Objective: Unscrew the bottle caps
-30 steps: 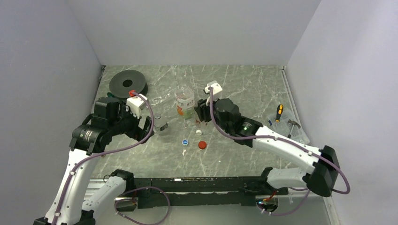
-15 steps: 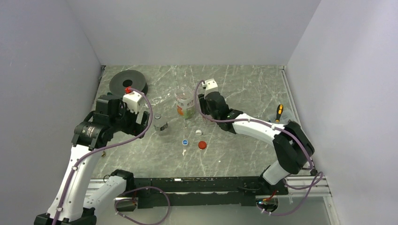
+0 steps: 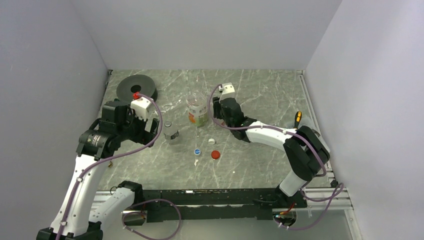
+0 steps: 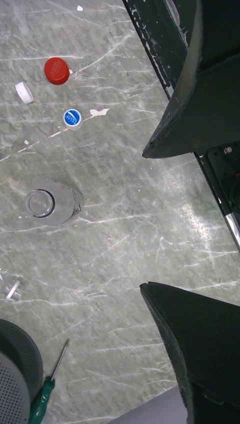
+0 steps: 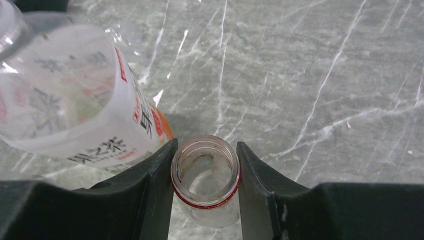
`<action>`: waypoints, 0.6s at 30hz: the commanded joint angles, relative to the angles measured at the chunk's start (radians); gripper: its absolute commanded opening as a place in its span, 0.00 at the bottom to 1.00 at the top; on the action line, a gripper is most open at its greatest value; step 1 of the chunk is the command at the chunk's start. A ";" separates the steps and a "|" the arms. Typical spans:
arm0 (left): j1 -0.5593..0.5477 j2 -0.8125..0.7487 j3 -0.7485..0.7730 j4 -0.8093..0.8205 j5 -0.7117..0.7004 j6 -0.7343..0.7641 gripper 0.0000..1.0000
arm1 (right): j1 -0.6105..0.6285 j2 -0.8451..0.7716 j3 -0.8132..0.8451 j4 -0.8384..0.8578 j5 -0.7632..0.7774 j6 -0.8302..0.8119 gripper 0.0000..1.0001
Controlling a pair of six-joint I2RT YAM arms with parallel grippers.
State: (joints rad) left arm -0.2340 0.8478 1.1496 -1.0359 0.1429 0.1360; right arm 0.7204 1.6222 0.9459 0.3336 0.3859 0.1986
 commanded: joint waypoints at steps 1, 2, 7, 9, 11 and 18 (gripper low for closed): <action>0.006 -0.010 0.004 0.031 0.017 -0.003 1.00 | -0.004 0.010 -0.044 0.109 0.011 0.027 0.28; 0.007 -0.010 0.004 0.031 0.015 -0.002 1.00 | -0.004 0.009 -0.049 0.113 0.011 0.027 0.30; 0.007 -0.005 0.009 0.028 0.008 0.008 1.00 | -0.003 0.013 -0.066 0.125 0.010 0.015 0.40; 0.006 -0.006 0.010 0.028 0.008 0.010 0.99 | -0.002 0.011 -0.073 0.130 0.010 0.015 0.48; 0.005 -0.012 0.009 0.030 0.007 0.010 0.99 | -0.001 0.005 -0.083 0.134 0.006 0.017 0.60; 0.006 -0.008 0.021 0.025 0.001 0.020 0.99 | -0.001 -0.037 -0.071 0.096 0.008 0.018 0.80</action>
State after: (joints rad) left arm -0.2321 0.8459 1.1496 -1.0363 0.1425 0.1448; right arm 0.7208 1.6360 0.8673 0.4049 0.3855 0.2127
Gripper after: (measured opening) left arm 0.994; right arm 0.769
